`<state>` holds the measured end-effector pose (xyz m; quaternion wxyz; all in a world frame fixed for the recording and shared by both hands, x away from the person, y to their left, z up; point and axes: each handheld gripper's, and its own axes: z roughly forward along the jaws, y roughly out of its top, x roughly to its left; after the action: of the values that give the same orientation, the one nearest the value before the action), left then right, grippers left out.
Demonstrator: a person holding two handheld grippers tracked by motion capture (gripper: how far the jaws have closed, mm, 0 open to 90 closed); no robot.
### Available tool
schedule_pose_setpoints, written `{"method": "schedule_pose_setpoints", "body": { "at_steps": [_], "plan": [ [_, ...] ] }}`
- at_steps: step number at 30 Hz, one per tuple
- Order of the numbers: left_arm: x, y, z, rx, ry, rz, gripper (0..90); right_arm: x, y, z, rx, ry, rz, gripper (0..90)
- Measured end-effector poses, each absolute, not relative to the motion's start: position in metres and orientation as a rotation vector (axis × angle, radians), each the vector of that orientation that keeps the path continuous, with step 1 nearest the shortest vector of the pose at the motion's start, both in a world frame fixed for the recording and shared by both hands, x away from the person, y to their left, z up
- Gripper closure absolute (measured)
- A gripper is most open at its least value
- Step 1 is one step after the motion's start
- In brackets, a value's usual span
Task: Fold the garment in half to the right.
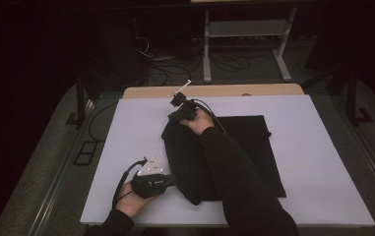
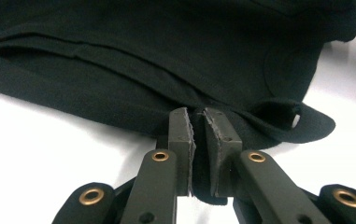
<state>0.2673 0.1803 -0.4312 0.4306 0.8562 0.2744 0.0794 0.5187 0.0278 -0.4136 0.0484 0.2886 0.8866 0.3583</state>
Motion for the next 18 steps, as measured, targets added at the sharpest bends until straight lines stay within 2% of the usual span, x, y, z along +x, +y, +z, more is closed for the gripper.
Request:
{"method": "schedule_pose_setpoints", "body": {
  "at_steps": [18],
  "plan": [
    [0.265, 0.176, -0.418, 2.122, 0.645, 0.209, 81.4, 0.506, 0.000, -0.384, 0.900, 2.626, 1.189, 86.0]
  ]
}}
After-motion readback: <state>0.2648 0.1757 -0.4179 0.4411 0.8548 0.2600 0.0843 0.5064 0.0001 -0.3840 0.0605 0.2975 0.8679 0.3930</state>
